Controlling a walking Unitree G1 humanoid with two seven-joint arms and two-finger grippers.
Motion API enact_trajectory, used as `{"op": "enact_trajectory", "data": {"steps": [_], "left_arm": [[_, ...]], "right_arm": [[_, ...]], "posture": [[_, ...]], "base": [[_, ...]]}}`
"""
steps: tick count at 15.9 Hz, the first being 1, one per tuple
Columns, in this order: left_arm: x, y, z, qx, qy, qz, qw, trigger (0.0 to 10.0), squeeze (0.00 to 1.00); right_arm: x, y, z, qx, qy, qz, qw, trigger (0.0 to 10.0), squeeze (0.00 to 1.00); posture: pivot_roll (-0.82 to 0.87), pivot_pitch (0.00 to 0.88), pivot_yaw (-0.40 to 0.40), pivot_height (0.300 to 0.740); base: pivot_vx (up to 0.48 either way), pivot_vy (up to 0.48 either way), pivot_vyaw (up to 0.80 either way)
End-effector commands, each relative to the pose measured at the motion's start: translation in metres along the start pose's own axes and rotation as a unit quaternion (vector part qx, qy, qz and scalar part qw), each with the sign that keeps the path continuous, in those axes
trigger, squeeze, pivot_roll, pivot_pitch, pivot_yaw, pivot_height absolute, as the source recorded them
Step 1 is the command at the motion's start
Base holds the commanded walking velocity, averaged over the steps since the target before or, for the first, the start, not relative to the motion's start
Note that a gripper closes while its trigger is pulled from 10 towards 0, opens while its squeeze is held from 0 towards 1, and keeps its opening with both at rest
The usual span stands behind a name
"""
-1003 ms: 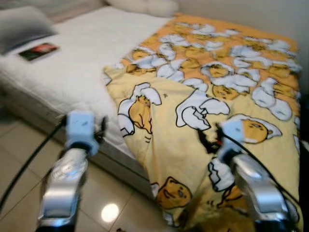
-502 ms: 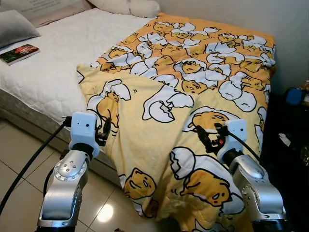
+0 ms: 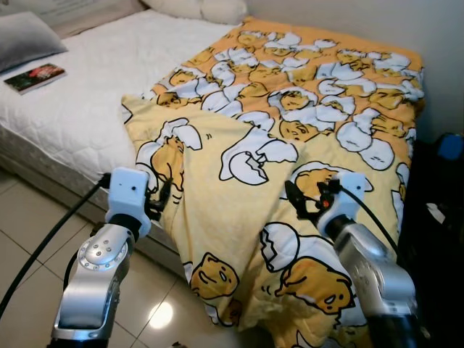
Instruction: Clean up the room
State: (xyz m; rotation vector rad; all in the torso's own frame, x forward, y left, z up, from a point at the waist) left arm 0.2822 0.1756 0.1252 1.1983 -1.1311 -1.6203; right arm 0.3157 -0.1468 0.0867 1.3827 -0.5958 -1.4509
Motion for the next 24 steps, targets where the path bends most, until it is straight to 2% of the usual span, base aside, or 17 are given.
{"op": "enact_trajectory", "data": {"steps": [1,2,4,5,6,7,8,9,10,15,17,18,19,20,22,24], "left_arm": [[0.011,0.006,0.000,0.011,-0.053,0.000,0.999,10.0,0.43],[0.013,0.006,0.002,0.013,-0.083,-0.008,0.996,10.0,0.43],[0.008,0.004,0.009,0.009,-0.124,-0.037,0.992,10.0,0.44],[0.007,0.002,0.012,0.004,-0.134,-0.039,0.990,10.0,0.44],[0.004,0.001,0.024,-0.002,-0.172,-0.050,0.984,10.0,0.42],[0.005,0.001,0.029,-0.004,-0.187,-0.049,0.981,10.0,0.41],[0.006,0.002,0.038,-0.007,-0.215,-0.045,0.975,10.0,0.41],[0.008,0.004,0.043,-0.007,-0.235,-0.042,0.971,10.0,0.40],[0.011,0.006,0.049,-0.009,-0.255,-0.042,0.966,10.0,0.40],[0.010,0.010,0.067,-0.024,-0.273,-0.052,0.960,10.0,0.39],[0.009,0.012,0.069,-0.026,-0.274,-0.051,0.960,10.0,0.40],[0.009,0.012,0.070,-0.027,-0.274,-0.051,0.960,10.0,0.39],[0.009,0.012,0.070,-0.028,-0.274,-0.052,0.960,10.0,0.39],[0.009,0.012,0.071,-0.030,-0.273,-0.051,0.960,10.0,0.40],[0.009,0.012,0.070,-0.028,-0.269,-0.046,0.962,10.0,0.39],[0.010,0.013,0.068,-0.022,-0.265,-0.044,0.963,10.0,0.39]], "right_arm": [[0.002,-0.004,-0.009,-0.014,0.004,-0.045,0.999,10.0,1.00],[0.000,-0.007,-0.019,-0.024,0.015,-0.064,0.998,10.0,1.00],[0.001,-0.011,-0.037,-0.045,0.014,-0.070,0.996,10.0,1.00],[0.002,-0.011,-0.041,-0.048,0.006,-0.070,0.996,10.0,1.00],[0.006,-0.011,-0.050,-0.054,-0.015,-0.060,0.997,10.0,1.00],[0.007,-0.011,-0.052,-0.053,-0.026,-0.061,0.996,10.0,1.00],[0.009,-0.010,-0.056,-0.053,-0.040,-0.067,0.996,10.0,0.93],[0.007,-0.010,-0.059,-0.054,-0.039,-0.080,0.995,10.0,0.08],[0.002,-0.012,-0.063,-0.059,-0.032,-0.098,0.993,10.0,0.00],[0.000,-0.019,-0.068,-0.070,-0.064,-0.057,0.994,10.0,0.00],[0.000,-0.020,-0.068,-0.071,-0.068,-0.063,0.993,10.0,0.00],[-0.001,-0.020,-0.069,-0.071,-0.065,-0.066,0.993,9.6,0.00],[-0.004,-0.021,-0.070,-0.069,-0.056,-0.070,0.994,7.5,0.00],[-0.006,-0.020,-0.071,-0.066,-0.051,-0.075,0.994,0.0,0.00],[-0.017,-0.010,-0.075,-0.044,-0.016,-0.090,0.995,0.0,0.00],[-0.026,-0.004,-0.078,-0.036,0.012,-0.085,0.996,0.0,0.00]], "posture": [[-0.06,0.000,0.020,0.740],[-0.05,0.000,0.023,0.740],[-0.04,0.022,0.022,0.740],[-0.04,0.022,0.022,0.740],[0.00,0.068,0.015,0.740],[0.01,0.086,0.014,0.740],[0.02,0.103,0.014,0.740],[0.03,0.113,0.015,0.740],[0.05,0.137,0.024,0.740],[0.09,0.221,0.045,0.740],[0.09,0.238,0.045,0.740],[0.09,0.242,0.044,0.740],[0.09,0.242,0.043,0.740],[0.09,0.239,0.039,0.740],[0.08,0.225,0.031,0.740],[0.07,0.207,0.022,0.740]], "base": [[0.000,0.000,0.00],[0.000,0.000,0.00],[0.000,0.000,0.00],[0.000,0.000,0.00],[0.000,0.000,0.00],[0.000,0.000,0.00],[0.000,0.000,0.00],[0.000,0.000,0.00],[0.000,0.000,0.00],[0.000,0.000,0.00],[0.000,0.000,0.00],[0.000,0.000,0.00],[0.000,0.000,0.00],[0.000,0.000,0.00],[0.000,0.000,0.00],[0.000,0.000,0.00]]}}
Point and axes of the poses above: a point about 5 cm out from each wrist's last joint towards the gripper, its own z axis pointing back from the gripper into the wrist, its own y axis along the axis of the wrist's last joint, x = y × z, the point moved 2 cm from there along -z, pointing out of the wrist towards the gripper, and after that the axes turned 5 degrees about -z, right-handed, at the moved point
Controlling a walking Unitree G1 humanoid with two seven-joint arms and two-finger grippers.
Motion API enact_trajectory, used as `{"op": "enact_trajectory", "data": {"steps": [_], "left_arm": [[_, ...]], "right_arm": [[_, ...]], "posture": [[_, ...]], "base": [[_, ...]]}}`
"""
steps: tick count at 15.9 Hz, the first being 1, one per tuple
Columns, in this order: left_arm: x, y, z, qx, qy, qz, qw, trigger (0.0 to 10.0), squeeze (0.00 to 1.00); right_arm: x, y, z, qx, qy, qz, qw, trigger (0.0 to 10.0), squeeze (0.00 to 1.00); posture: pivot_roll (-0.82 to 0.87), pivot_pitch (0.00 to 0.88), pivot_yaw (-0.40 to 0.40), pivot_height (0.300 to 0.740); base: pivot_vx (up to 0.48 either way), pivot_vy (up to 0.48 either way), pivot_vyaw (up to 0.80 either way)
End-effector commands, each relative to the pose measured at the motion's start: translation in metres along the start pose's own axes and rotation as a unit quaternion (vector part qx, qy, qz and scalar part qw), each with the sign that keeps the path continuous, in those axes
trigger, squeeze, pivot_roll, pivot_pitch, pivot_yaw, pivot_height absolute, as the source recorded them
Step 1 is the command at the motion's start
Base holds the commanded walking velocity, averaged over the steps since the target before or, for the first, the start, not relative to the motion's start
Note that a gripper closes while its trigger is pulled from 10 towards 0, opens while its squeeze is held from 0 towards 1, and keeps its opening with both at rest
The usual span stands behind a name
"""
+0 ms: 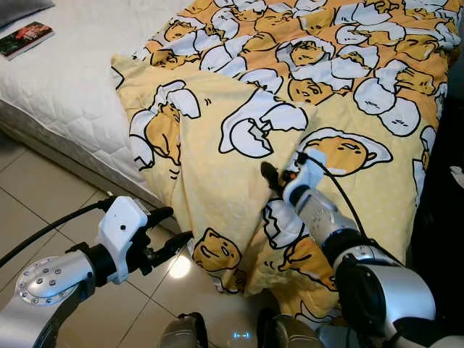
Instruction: Clean up the room
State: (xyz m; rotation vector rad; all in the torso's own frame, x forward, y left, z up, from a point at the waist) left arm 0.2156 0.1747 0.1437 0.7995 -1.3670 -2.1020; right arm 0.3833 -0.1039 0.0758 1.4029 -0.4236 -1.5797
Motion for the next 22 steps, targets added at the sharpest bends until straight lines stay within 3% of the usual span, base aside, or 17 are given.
{"op": "enact_trajectory", "data": {"steps": [1,6,17,22], "left_arm": [[-0.001,0.002,0.001,0.004,0.005,-0.002,1.000,10.0,0.39],[0.000,0.004,-0.003,0.006,0.005,-0.005,1.000,10.0,0.39],[0.002,0.001,0.001,-0.001,0.001,0.006,1.000,10.0,0.40],[-0.009,0.001,0.001,0.005,0.032,0.000,0.999,10.0,0.40]], "right_arm": [[-0.008,-0.001,-0.002,0.000,0.021,-0.002,1.000,0.0,0.00],[-0.005,-0.016,0.000,-0.024,0.015,0.010,1.000,0.0,0.00],[-0.005,-0.017,-0.001,-0.029,0.004,0.022,0.999,0.0,0.00],[-0.011,-0.017,-0.002,-0.030,0.020,0.029,0.999,0.0,0.00]], "posture": [[0.07,0.207,0.022,0.740],[0.07,0.191,0.019,0.740],[0.08,0.196,0.017,0.740],[0.07,0.189,0.011,0.740]], "base": [[0.000,0.000,0.00],[0.000,0.000,0.00],[0.000,0.000,0.00],[0.000,0.000,0.00]]}}
Point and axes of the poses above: a point about 5 cm out from each wrist's last joint towards the gripper, its own z axis pointing back from the gripper into the wrist, its own y axis along the axis of the wrist's last joint, x = y × z, the point moved 2 cm from there along -z, pointing out of the wrist towards the gripper, and after that the axes turned 5 degrees about -z, right-handed, at the moved point
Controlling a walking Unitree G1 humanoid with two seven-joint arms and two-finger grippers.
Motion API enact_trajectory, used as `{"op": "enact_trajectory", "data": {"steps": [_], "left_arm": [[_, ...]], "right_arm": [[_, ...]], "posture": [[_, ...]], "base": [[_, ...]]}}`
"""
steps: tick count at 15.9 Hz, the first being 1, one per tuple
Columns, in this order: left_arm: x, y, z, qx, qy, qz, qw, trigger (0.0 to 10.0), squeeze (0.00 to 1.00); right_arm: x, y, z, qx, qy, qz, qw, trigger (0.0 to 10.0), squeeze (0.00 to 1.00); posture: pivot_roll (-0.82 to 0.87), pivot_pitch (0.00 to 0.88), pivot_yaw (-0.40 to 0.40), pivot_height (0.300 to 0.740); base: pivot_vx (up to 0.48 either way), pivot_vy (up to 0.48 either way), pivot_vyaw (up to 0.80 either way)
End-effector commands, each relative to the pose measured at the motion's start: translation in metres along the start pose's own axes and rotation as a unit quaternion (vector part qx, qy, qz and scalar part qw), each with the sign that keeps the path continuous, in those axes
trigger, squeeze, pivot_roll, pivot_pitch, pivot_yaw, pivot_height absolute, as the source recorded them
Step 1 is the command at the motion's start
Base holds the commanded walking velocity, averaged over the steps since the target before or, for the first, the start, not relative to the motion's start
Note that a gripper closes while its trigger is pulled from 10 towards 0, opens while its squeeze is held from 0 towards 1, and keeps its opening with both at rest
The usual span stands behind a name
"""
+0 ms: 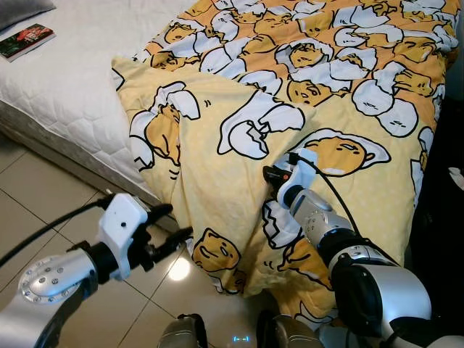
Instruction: Clean up the room
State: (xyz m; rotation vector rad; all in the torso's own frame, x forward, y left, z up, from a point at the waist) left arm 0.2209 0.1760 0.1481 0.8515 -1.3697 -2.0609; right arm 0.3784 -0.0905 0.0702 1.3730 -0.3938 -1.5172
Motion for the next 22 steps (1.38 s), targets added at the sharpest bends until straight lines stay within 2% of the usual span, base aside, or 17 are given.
{"op": "enact_trajectory", "data": {"steps": [1,3,4,5,6,7,8,9,10,11,13,14,15,16,17,20,22], "left_arm": [[-0.014,-0.001,0.005,-0.003,0.033,-0.008,0.999,10.0,0.40],[-0.036,0.009,0.011,0.012,0.077,-0.022,0.997,10.0,0.40],[-0.050,0.018,0.014,0.027,0.103,-0.026,0.994,10.0,0.39],[-0.060,0.027,0.017,0.042,0.120,-0.030,0.991,10.0,0.39],[-0.068,0.037,0.018,0.057,0.130,-0.035,0.989,10.0,0.39],[-0.071,0.042,0.018,0.064,0.133,-0.039,0.988,10.0,0.39],[-0.075,0.050,0.018,0.078,0.137,-0.043,0.986,10.0,0.39],[-0.076,0.053,0.017,0.085,0.139,-0.044,0.986,10.0,0.39],[-0.076,0.053,0.017,0.085,0.139,-0.044,0.986,10.0,0.39],[-0.081,0.066,0.017,0.108,0.146,-0.046,0.982,10.0,0.39],[-0.084,0.075,0.017,0.122,0.148,-0.049,0.980,10.0,0.39],[-0.084,0.076,0.017,0.123,0.148,-0.050,0.980,10.0,0.38],[-0.084,0.074,0.017,0.121,0.148,-0.049,0.980,10.0,0.39],[-0.083,0.073,0.017,0.120,0.148,-0.048,0.981,10.0,0.39],[-0.083,0.071,0.016,0.118,0.147,-0.047,0.981,10.0,0.38],[-0.084,0.067,0.010,0.110,0.144,-0.043,0.982,10.0,0.38],[-0.086,0.061,0.006,0.093,0.147,-0.040,0.984,10.0,0.38]], "right_arm": [[-0.016,-0.004,-0.004,-0.012,0.037,0.025,0.999,0.0,0.00],[-0.049,-0.011,-0.007,-0.025,0.127,0.071,0.989,0.0,0.00],[-0.072,-0.017,-0.007,-0.032,0.188,0.091,0.977,0.0,0.00],[-0.094,-0.027,-0.005,-0.041,0.245,0.112,0.962,0.0,0.00],[-0.123,-0.043,0.002,-0.056,0.319,0.136,0.936,0.0,0.00],[-0.137,-0.052,0.007,-0.065,0.353,0.149,0.921,0.0,0.00],[-0.156,-0.066,0.015,-0.079,0.401,0.170,0.897,0.0,0.00],[-0.164,-0.072,0.019,-0.085,0.420,0.177,0.886,0.0,0.00],[-0.164,-0.072,0.019,-0.085,0.420,0.177,0.886,0.0,0.00],[-0.189,-0.094,0.034,-0.107,0.485,0.200,0.845,0.0,0.00],[-0.207,-0.111,0.048,-0.125,0.536,0.214,0.807,0.0,0.00],[-0.213,-0.118,0.058,-0.137,0.567,0.215,0.784,0.0,0.00],[-0.213,-0.119,0.061,-0.136,0.566,0.223,0.782,9.1,0.00],[-0.213,-0.120,0.062,-0.137,0.564,0.222,0.784,10.0,0.00],[-0.213,-0.120,0.063,-0.141,0.562,0.222,0.784,10.0,1.00],[-0.207,-0.116,0.060,-0.133,0.547,0.230,0.794,10.0,1.00],[-0.195,-0.110,0.052,-0.134,0.515,0.244,0.811,10.0,1.00]], "posture": [[0.07,0.176,0.006,0.740],[0.07,0.159,0.002,0.740],[0.06,0.152,0.003,0.740],[0.06,0.139,0.004,0.740],[0.06,0.135,0.006,0.740],[0.06,0.131,0.007,0.740],[0.05,0.119,0.008,0.740],[0.05,0.119,0.008,0.740],[0.05,0.119,0.008,0.740],[0.06,0.105,0.005,0.740],[0.06,0.099,0.001,0.740],[0.07,0.097,-0.003,0.740],[0.06,0.094,-0.004,0.740],[0.06,0.092,-0.004,0.740],[0.06,0.091,-0.005,0.740],[0.05,0.085,0.001,0.740],[0.04,0.083,0.005,0.740]], "base": [[0.000,0.000,0.00],[0.000,0.000,0.00],[0.000,0.000,0.00],[0.000,0.000,0.00],[0.000,0.000,0.00],[0.000,0.000,0.00],[0.000,0.000,0.00],[0.000,0.000,0.00],[0.000,0.000,0.00],[0.000,0.000,0.00],[0.000,0.000,0.00],[0.000,0.000,0.00],[0.000,0.000,0.00],[0.000,0.000,0.00],[0.000,0.000,0.00],[0.000,0.000,0.00],[0.000,0.000,0.00]]}}
Point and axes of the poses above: a point about 5 cm out from each wrist's last joint towards the gripper, its own z axis pointing back from the gripper into the wrist, its own y axis along the axis of the wrist's last joint, x = y × z, the point moved 2 cm from there along -z, pointing out of the wrist towards the gripper, and after that the axes turned 5 degrees about -z, right-handed, at the moved point
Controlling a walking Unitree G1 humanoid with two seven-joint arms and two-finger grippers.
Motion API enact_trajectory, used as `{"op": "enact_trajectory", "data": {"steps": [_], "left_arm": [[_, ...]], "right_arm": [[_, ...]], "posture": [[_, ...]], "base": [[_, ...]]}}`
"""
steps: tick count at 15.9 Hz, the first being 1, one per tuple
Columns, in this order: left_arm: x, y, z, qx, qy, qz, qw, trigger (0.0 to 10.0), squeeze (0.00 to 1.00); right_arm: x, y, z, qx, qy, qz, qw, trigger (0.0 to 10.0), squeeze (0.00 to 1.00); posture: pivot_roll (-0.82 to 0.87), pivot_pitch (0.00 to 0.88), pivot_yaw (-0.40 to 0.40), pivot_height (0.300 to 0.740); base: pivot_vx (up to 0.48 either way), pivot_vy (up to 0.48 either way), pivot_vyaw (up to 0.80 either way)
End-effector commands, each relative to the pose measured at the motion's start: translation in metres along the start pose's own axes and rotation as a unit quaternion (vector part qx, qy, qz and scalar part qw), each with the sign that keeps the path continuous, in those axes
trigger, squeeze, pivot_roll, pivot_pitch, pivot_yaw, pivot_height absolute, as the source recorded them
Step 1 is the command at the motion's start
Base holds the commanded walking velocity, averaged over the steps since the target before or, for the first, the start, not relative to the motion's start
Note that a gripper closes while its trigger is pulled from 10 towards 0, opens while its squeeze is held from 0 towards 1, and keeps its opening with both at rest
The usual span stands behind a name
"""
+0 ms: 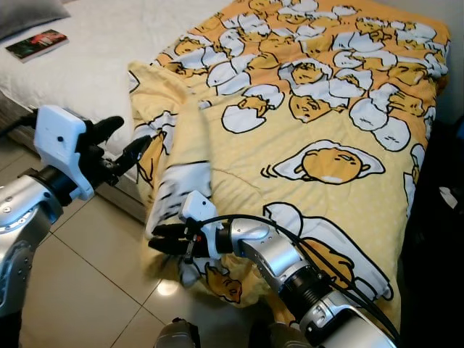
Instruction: Clean up the room
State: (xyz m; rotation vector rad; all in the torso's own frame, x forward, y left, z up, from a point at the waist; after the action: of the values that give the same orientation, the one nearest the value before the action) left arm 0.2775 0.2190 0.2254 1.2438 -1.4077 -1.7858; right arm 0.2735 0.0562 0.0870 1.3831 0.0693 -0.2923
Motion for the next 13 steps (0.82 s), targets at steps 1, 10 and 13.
{"op": "enact_trajectory", "data": {"steps": [1,10,13], "left_arm": [[0.000,-0.002,-0.001,-0.007,0.002,-0.007,1.000,10.0,0.38],[0.062,-0.067,-0.021,-0.113,0.010,0.042,0.993,10.0,0.35],[0.071,-0.089,-0.022,-0.146,0.054,0.057,0.986,10.0,0.34]], "right_arm": [[-0.027,0.019,-0.032,0.043,0.034,-0.014,0.998,10.0,1.00],[0.064,-0.013,0.118,0.106,-0.414,-0.096,0.899,10.0,0.00],[0.059,-0.046,0.180,0.103,-0.549,-0.132,0.819,10.0,0.00]], "posture": [[0.04,0.083,0.005,0.740],[-0.04,0.046,0.032,0.740],[-0.06,0.029,0.036,0.740]], "base": [[0.000,0.000,0.00],[0.000,0.000,0.00],[0.000,0.000,0.00]]}}
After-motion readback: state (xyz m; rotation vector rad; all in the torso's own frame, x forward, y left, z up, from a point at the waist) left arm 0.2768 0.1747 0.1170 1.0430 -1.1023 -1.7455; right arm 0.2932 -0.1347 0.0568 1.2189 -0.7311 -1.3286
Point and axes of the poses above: a point about 5 cm out from each wrist's last joint towards the gripper, its own z axis pointing back from the gripper into the wrist, its own y axis along the axis of the wrist's last joint, x = y × z, the point moved 2 cm from there along -z, pointing out of the wrist towards the gripper, and after that the axes turned 5 degrees about -z, right-handed, at the moved point
